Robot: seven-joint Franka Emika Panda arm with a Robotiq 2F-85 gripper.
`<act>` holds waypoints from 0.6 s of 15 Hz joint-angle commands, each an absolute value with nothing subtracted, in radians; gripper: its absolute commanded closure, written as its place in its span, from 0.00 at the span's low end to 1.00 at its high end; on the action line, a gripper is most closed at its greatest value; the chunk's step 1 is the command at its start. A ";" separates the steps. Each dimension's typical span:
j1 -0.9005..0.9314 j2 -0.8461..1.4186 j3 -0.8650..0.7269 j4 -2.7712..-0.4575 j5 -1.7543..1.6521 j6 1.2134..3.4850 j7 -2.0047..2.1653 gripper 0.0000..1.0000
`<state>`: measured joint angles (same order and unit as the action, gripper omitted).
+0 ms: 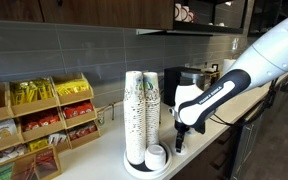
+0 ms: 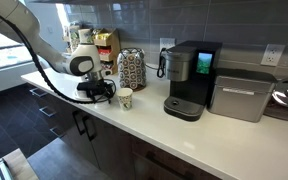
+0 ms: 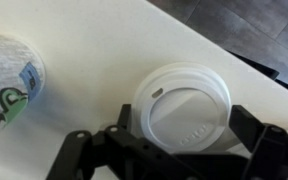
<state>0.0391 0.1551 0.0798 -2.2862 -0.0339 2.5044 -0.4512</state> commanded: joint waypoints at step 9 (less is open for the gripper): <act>0.028 0.157 0.084 -2.301 -0.035 2.529 -0.453 0.12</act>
<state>0.0362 0.1553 0.0799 -2.2862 -0.0339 2.5057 -0.4512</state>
